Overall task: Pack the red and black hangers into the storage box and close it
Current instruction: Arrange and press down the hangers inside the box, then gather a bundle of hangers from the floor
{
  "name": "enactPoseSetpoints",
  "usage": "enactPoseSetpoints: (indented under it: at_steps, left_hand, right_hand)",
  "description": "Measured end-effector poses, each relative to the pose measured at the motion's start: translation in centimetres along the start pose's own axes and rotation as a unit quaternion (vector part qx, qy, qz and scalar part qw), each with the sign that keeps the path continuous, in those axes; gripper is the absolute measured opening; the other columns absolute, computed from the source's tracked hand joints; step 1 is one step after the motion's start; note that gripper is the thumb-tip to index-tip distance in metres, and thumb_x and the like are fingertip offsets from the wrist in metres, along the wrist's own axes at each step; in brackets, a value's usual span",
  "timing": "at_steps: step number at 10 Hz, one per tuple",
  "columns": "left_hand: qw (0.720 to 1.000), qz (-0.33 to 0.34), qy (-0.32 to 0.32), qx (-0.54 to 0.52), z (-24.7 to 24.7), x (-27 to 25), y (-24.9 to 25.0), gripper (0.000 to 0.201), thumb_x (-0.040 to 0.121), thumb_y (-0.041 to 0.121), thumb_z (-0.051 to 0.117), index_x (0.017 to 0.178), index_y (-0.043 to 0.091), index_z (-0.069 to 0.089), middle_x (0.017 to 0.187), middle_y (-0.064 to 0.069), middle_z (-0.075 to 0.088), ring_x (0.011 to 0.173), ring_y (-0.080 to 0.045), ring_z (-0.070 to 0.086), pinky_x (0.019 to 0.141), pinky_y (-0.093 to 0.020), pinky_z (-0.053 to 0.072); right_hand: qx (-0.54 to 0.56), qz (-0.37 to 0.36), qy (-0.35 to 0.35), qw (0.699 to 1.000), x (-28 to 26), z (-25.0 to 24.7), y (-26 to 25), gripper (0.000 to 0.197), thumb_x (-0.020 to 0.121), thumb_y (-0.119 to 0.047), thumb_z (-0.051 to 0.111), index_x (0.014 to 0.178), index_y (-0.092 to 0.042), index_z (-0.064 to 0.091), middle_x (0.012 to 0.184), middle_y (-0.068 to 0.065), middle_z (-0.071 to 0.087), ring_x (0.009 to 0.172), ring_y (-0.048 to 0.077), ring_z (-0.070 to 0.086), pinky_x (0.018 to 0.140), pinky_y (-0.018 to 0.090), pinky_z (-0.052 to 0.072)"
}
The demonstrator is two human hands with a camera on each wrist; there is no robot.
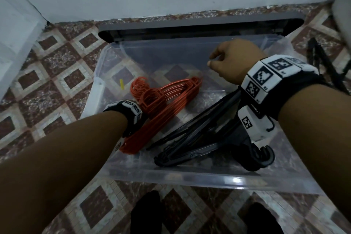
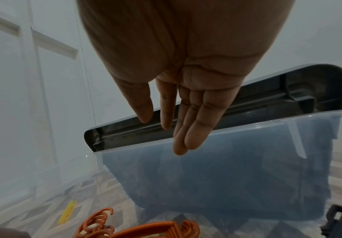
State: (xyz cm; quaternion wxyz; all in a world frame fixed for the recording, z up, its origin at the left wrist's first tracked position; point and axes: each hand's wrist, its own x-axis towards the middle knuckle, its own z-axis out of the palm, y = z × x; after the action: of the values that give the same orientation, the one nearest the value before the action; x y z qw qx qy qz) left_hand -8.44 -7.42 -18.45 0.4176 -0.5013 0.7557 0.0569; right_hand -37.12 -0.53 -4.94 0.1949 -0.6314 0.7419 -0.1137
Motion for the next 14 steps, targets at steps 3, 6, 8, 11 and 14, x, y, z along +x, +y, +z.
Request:
enactPoseSetpoints:
  at_steps: [3,6,8,11,14]
  left_hand:
    - [0.999,-0.01,0.043,-0.004,1.3,1.2,-0.2,0.026,0.095,0.026,0.06,0.116,0.012,0.067,0.111,-0.008,0.07,0.099,-0.024,0.068,0.081,-0.035,0.053]
    - [0.999,0.041,0.036,0.001,0.4,1.8,-1.1,0.024,0.093,0.015,0.06,0.115,0.008,0.068,0.11,-0.01,0.068,0.08,-0.021,0.059,0.071,-0.027,0.048]
    - [0.997,0.007,0.08,-0.019,0.9,2.0,-1.3,0.021,0.099,0.026,0.05,0.079,0.021,0.049,0.077,0.0,0.049,0.072,-0.017,0.047,0.068,-0.024,0.04]
    - [0.985,0.001,0.167,-0.054,-8.3,-5.3,-0.9,0.038,0.094,0.043,0.054,0.064,0.022,0.064,0.064,0.008,0.064,0.064,-0.012,0.062,0.053,-0.018,0.035]
    - [0.913,0.184,0.346,-0.111,-18.0,-20.5,13.3,0.031,0.093,0.047,0.055,0.106,0.02,0.065,0.105,-0.009,0.071,0.096,-0.031,0.065,0.082,-0.033,0.051]
  right_hand:
    - [-0.001,0.003,0.005,1.0,0.2,0.5,0.2,0.033,0.094,-0.039,0.059,0.116,-0.018,0.07,0.101,0.001,0.072,0.099,0.022,0.067,0.086,0.029,0.048]
    - [0.006,0.0,0.009,1.0,0.4,0.6,0.1,0.03,0.093,-0.039,0.059,0.114,-0.02,0.07,0.102,0.001,0.073,0.1,0.022,0.066,0.083,0.026,0.044]
    - [-0.009,-0.004,0.015,1.0,0.0,-0.5,0.1,0.03,0.094,-0.038,0.06,0.11,-0.017,0.073,0.107,0.003,0.073,0.098,0.023,0.066,0.079,0.024,0.041]
    - [-0.008,-0.036,0.12,0.992,-8.2,-11.9,0.0,0.028,0.093,-0.039,0.059,0.113,-0.023,0.071,0.095,-0.003,0.068,0.097,0.019,0.066,0.084,0.026,0.046]
    - [-0.027,0.137,0.208,0.968,-26.2,-23.0,16.4,0.027,0.094,-0.04,0.059,0.115,-0.025,0.068,0.09,-0.001,0.073,0.072,0.011,0.066,0.076,0.024,0.043]
